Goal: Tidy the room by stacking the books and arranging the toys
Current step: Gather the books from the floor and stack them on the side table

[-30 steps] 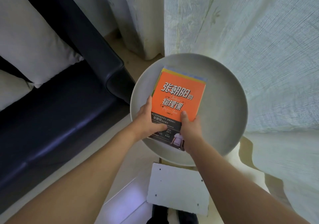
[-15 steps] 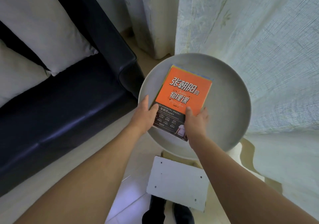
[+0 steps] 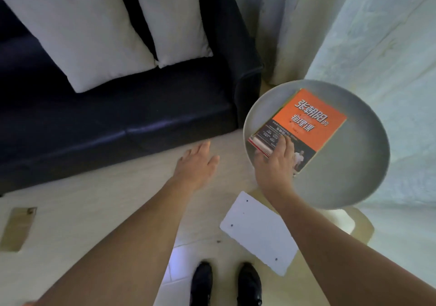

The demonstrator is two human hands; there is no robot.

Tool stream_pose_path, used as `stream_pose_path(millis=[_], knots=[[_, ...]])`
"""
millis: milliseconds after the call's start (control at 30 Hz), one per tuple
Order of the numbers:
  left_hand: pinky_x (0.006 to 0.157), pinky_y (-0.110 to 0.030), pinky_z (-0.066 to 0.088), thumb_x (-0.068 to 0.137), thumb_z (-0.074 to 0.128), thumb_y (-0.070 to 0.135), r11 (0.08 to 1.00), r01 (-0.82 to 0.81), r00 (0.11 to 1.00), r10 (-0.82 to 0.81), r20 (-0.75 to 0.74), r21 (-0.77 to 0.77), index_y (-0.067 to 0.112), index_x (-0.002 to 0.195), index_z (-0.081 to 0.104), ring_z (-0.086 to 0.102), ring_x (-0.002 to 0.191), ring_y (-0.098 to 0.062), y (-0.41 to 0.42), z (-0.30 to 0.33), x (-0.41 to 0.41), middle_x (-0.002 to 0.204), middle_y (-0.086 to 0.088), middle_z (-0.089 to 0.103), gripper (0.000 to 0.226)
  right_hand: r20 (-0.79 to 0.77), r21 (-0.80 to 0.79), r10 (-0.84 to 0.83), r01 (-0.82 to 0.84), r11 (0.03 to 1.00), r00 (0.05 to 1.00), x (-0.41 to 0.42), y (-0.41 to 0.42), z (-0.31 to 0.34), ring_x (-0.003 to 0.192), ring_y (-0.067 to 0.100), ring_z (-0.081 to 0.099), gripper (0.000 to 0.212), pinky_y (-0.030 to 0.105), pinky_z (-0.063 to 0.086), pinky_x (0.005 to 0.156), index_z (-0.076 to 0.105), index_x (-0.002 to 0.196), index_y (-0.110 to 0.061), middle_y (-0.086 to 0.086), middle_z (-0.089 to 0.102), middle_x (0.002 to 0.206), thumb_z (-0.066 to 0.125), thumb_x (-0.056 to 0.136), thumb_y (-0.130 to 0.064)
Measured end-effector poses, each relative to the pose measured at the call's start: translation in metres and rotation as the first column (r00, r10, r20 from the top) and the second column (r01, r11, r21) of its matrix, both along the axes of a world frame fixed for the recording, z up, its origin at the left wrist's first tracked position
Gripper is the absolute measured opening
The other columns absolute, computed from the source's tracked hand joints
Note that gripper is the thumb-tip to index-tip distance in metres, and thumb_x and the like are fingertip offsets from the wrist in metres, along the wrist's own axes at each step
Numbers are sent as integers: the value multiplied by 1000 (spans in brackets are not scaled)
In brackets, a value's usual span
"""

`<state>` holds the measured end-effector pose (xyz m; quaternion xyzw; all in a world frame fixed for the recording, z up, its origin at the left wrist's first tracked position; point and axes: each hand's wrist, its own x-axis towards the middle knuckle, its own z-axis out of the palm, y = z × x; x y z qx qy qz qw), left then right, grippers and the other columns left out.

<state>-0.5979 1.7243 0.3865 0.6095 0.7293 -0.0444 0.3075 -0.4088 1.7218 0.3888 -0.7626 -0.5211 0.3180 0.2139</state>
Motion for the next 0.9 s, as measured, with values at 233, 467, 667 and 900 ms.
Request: stream_pose_path(millis=[233,467,667,900], knots=[[116,-47,26,104,29,53,985,-167,983,163,-85,-41,25,159,17,29,146,-31,-89,-1,-108,161,-7,31,63,29,-121,333,-328,937,942,-105,-44,7,150,23,0,72,39,2,123,7,155,-8,8,2,162,45,99,-34],[116,-48,29,103,30,52,913,-386,920,371,-126,-135,24,159,17,35,142,-34,-194,-24,-221,156,-12,39,64,0,-203,569,-557,805,822,-240,-109,-15,147,27,13,70,43,15,121,17,153,-12,6,15,159,52,96,-32],[112,-46,31,103,33,49,795,-580,815,564,-135,-179,21,158,17,40,137,-35,-309,-41,-330,149,-14,46,64,8,-317,759,-718,620,652,-365,-190,-33,146,29,19,71,39,16,120,20,152,-8,12,17,158,54,94,-31],[108,-45,34,102,37,44,608,-773,631,766,-119,-181,19,157,21,46,130,-36,-451,-68,-446,143,-13,49,63,-34,-389,897,-832,394,441,-511,-289,-45,145,27,21,69,36,18,119,19,152,-7,12,18,158,51,95,-30]])
